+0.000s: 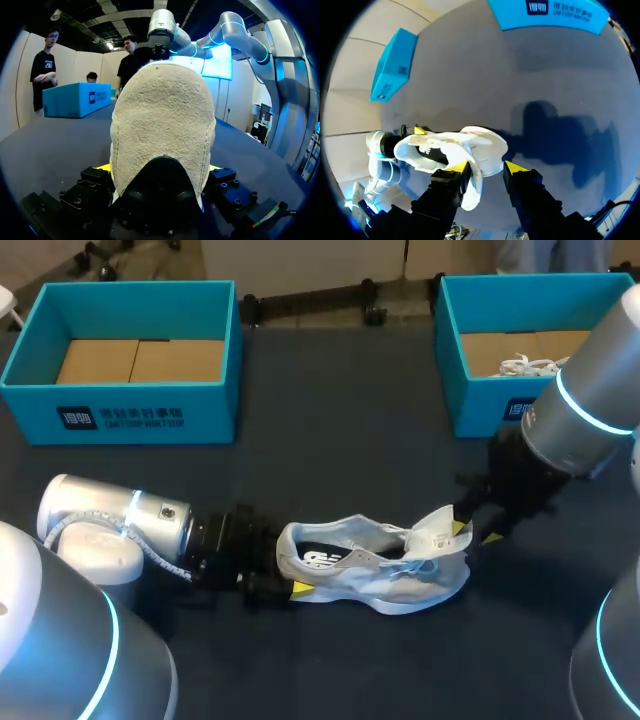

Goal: Take the shoe out of the shoebox, open the shoe tongue, remove and reinsert the insole, then place the shoe into the shoebox

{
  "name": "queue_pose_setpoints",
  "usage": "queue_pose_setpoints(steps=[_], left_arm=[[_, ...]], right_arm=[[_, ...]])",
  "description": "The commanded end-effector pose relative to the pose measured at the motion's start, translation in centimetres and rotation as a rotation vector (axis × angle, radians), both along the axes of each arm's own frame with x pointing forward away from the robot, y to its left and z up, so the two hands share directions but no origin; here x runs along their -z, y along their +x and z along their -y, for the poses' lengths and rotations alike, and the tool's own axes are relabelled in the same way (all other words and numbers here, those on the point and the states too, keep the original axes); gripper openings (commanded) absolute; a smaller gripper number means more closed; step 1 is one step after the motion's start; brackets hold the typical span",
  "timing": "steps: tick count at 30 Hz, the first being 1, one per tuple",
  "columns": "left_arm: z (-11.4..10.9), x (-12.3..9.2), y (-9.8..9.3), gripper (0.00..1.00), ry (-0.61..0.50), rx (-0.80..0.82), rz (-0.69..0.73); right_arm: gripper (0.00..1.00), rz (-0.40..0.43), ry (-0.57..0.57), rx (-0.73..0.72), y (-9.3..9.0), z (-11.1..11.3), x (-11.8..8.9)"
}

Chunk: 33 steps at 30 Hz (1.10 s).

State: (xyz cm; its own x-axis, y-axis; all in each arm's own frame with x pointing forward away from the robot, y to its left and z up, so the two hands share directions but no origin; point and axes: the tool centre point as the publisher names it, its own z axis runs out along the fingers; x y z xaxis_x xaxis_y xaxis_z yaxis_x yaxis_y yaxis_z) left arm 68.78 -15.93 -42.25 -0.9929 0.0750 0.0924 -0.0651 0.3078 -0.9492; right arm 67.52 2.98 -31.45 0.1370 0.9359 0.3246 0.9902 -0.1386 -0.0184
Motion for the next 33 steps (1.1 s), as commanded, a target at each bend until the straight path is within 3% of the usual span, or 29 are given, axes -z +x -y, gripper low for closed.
queue_pose_setpoints(steps=[1, 13, 16, 19, 20, 21, 22, 30, 33], left_arm=[[0.0, 0.1, -0.2, 0.00, 0.001, -0.002, 0.001], [0.0, 0.1, -0.2, 0.00, 0.001, -0.002, 0.001], [0.0, 0.1, -0.2, 0.00, 0.001, -0.002, 0.001], [0.0, 0.1, -0.2, 0.00, 0.001, -0.002, 0.001], [0.0, 0.1, -0.2, 0.00, 0.001, -0.002, 0.001], [0.0, 0.1, -0.2, 0.00, 0.001, -0.002, 0.001], [0.0, 0.1, -0.2, 0.00, 0.001, -0.002, 0.001], [0.0, 0.1, -0.2, 0.00, 0.001, -0.002, 0.001], [0.0, 0.1, -0.2, 0.00, 0.001, -0.002, 0.001]], right_arm=[[0.44, 0.016, -0.129, -0.010, -0.4, -1.2, -2.8], [0.45, 0.060, -0.355, -0.150, 0.1, -2.7, -8.4], [0.45, 0.113, -0.432, -0.251, -0.1, -4.0, -9.8], [0.38, 0.180, -0.477, -0.370, -0.6, -5.4, -10.6], [0.26, 0.201, -0.486, -0.413, -0.7, -5.7, -10.8], [0.05, 0.223, -0.481, -0.461, -0.9, -6.1, -10.9], [0.00, 0.231, -0.486, -0.490, -1.0, -6.3, -11.0], [0.00, 0.296, -0.493, -0.780, -1.7, -8.1, -10.3], [0.00, 0.330, -0.426, -0.920, -2.2, -8.5, -9.8]])
